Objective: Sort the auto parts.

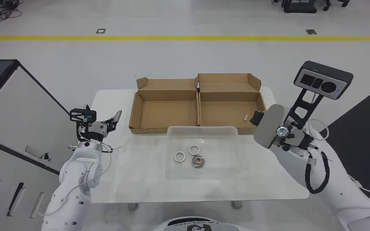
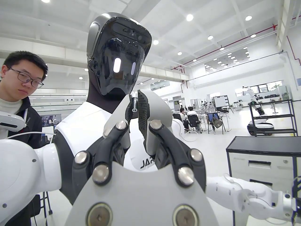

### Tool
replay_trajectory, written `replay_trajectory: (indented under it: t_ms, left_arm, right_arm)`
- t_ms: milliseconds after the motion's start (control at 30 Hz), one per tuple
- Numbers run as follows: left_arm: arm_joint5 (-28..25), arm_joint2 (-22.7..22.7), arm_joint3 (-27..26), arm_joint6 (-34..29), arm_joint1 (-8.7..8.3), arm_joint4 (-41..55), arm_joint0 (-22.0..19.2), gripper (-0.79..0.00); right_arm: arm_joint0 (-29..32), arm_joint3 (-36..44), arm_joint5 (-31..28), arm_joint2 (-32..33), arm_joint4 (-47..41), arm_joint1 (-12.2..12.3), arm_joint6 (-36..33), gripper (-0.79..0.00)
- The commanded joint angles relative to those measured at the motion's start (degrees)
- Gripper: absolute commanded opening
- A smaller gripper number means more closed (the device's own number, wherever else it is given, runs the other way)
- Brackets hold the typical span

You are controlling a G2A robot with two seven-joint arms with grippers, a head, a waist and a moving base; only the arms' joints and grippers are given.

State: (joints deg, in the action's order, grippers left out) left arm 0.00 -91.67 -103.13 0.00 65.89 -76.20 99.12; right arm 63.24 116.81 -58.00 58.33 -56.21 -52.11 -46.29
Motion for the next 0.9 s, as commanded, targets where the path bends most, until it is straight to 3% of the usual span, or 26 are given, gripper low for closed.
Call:
replay_trajectory:
  t_ms: [0, 233, 567, 733, 867]
  left_arm:
    - [0.0, 0.0, 0.0, 0.0, 0.00, 0.0, 0.0, 0.000]
    - [0.0, 0.0, 0.0, 0.0, 0.00, 0.0, 0.0, 0.000]
    - [0.0, 0.0, 0.0, 0.0, 0.00, 0.0, 0.0, 0.000]
    - [0.0, 0.0, 0.0, 0.0, 0.00, 0.0, 0.0, 0.000]
    - [0.0, 0.0, 0.0, 0.0, 0.00, 0.0, 0.0, 0.000]
  right_arm:
    - [0.0, 0.0, 0.0, 0.0, 0.0, 0.0, 0.0, -0.785]
    - [4.0, -1.7, 3.0, 7.5, 5.5, 0.7, 0.4, -0.785]
    - [15.0, -8.2, 7.2, 27.2, 6.0, 3.6, -7.2, -0.785]
    - [13.6, -11.9, 11.8, 33.7, 8.4, 4.6, -11.8, -0.785]
    - [8.8, -15.8, 14.6, 33.8, 10.0, 5.1, -14.6, -0.785]
